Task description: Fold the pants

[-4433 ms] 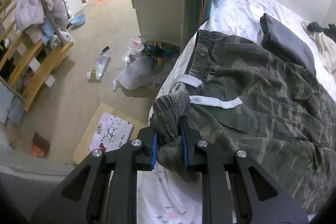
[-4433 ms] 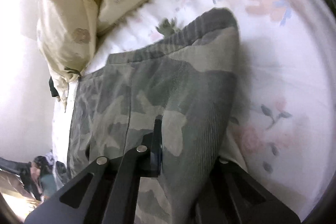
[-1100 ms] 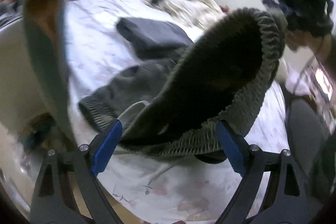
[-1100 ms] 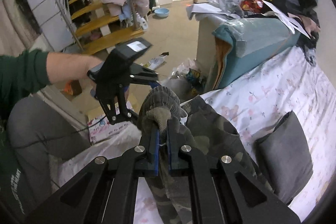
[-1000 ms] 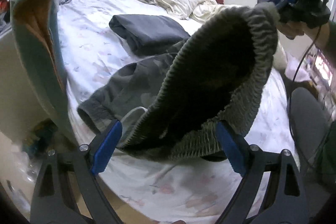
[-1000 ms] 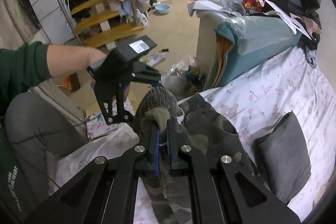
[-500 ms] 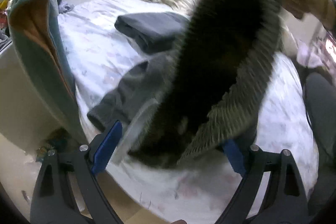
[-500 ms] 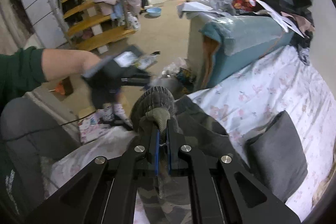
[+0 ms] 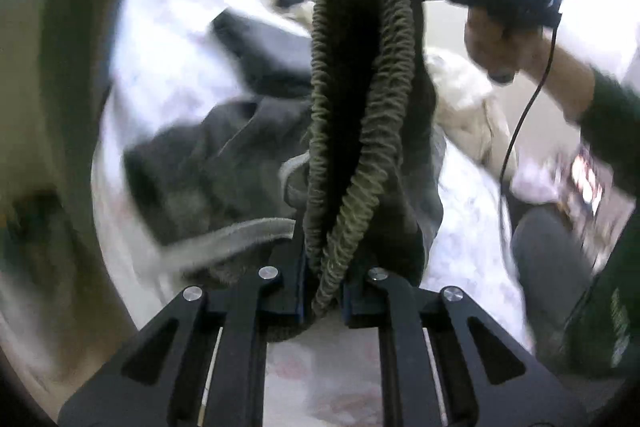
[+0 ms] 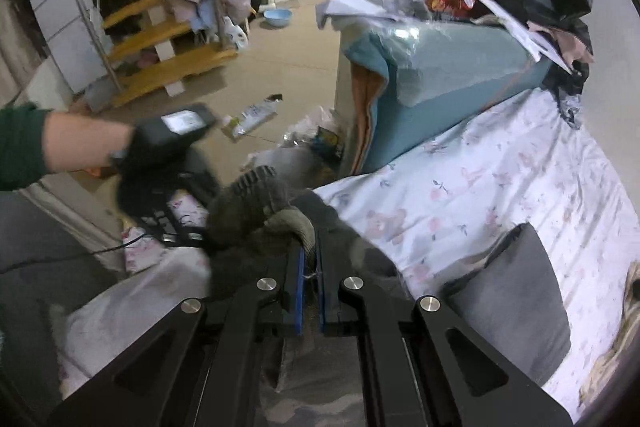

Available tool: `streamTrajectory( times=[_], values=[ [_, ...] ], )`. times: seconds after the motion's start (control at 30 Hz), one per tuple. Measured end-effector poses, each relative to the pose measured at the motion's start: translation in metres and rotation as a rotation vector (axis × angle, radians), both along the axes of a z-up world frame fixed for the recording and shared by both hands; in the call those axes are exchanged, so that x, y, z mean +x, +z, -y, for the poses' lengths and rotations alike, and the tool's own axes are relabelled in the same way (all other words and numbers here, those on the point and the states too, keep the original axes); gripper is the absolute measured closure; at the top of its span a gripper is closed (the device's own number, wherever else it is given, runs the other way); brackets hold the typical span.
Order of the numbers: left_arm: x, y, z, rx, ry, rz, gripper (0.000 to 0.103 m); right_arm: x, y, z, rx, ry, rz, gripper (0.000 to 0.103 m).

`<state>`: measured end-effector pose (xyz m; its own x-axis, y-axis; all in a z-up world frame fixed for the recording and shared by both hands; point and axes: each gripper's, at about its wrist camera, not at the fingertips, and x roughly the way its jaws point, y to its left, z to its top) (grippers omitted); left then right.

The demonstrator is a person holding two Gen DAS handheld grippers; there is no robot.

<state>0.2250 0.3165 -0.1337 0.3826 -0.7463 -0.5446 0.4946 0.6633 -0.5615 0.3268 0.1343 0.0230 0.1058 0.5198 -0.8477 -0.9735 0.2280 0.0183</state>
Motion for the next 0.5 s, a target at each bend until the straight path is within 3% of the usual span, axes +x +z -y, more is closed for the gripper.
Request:
streamTrajectory(
  times=[0.33,0.4,0.5],
  values=[
    [-0.005,-0.041,-0.022,-0.086,0.163,-0.170,0.093,0.044,-0.140,-0.101,-0.242,0.079,0.023,0.100],
    [-0.001,-0.044,-0.023,-0.059,0.188,-0.197,0.093,0.044,-0.168,-0.108,-0.290,0.074,0.041,0.100],
    [0.005,-0.049,-0.022,-0.034,0.174,-0.236,0.092,0.043,-0.178,-0.110,-0.295,0.040,0.049,0.099]
  ],
)
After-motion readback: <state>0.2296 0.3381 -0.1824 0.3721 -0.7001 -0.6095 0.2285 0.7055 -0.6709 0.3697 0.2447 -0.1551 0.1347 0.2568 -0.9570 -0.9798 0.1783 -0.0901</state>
